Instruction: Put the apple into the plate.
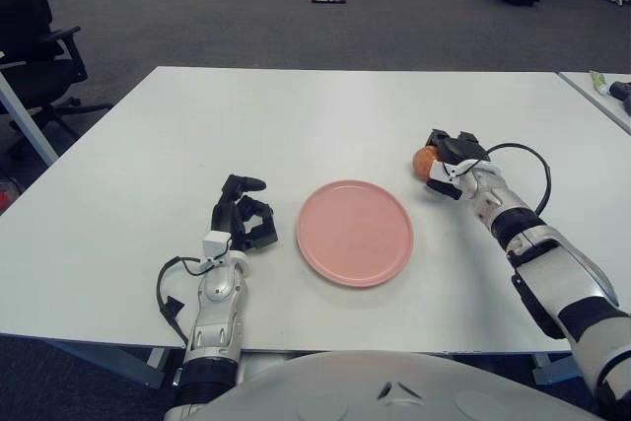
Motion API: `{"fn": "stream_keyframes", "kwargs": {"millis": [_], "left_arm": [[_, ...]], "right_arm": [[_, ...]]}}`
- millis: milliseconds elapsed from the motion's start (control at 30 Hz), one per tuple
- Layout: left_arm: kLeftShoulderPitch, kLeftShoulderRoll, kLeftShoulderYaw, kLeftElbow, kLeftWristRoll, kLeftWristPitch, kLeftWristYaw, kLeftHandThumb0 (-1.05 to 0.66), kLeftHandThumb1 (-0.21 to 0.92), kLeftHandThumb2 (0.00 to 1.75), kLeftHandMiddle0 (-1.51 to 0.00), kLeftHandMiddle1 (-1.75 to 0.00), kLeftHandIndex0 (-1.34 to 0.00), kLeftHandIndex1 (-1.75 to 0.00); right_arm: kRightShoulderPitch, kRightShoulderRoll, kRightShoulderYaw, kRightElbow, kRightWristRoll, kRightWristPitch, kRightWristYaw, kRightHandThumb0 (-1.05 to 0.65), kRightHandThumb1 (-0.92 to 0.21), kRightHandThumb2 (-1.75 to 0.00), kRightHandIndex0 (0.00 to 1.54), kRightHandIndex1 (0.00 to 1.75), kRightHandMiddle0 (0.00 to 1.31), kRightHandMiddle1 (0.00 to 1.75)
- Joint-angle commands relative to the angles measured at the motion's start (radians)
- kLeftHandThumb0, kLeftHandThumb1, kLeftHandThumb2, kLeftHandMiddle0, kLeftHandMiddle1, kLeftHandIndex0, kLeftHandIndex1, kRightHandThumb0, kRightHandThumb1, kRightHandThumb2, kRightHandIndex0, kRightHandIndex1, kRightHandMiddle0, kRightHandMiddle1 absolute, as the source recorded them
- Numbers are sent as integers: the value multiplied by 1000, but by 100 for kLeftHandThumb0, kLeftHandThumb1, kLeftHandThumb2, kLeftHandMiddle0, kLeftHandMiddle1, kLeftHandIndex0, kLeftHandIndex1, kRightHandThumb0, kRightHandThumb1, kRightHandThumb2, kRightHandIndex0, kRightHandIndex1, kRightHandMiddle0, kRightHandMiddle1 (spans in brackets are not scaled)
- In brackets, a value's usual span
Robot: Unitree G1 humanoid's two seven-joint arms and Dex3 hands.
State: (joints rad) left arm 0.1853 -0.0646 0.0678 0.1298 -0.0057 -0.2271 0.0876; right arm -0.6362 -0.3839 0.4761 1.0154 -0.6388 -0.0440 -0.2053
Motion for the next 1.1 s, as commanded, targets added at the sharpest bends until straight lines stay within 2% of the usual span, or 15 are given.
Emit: {"fn": "stream_keyframes", "kwargs": {"millis": [0,567,833,1067], "left_arm": [[8,5,9,25,-3,34,5,-1,21,146,-68,-175,-48,-173],[3,6,15,35,-1,22,7,-1,19,147,-69,-175,-49,-173],[4,8,14,31,0,29,6,-1,21,146,-68,-175,-48,-173],[6,10,13,32,4,21,5,-1,21,145,-68,-175,-48,-173]], "right_arm": [[22,-25,-27,-46,8,12,-21,0,-6,-162,81,173,57,175],[100,-53,-131,-257,22,-2,-70,0,-6,-162,82,172,57,175],[171,-80,-188,-454,22,-4,-76,0,-5,-162,83,171,57,175],[222,-87,-218,-576,12,1,-79,0,-5,-161,83,171,57,175]]}}
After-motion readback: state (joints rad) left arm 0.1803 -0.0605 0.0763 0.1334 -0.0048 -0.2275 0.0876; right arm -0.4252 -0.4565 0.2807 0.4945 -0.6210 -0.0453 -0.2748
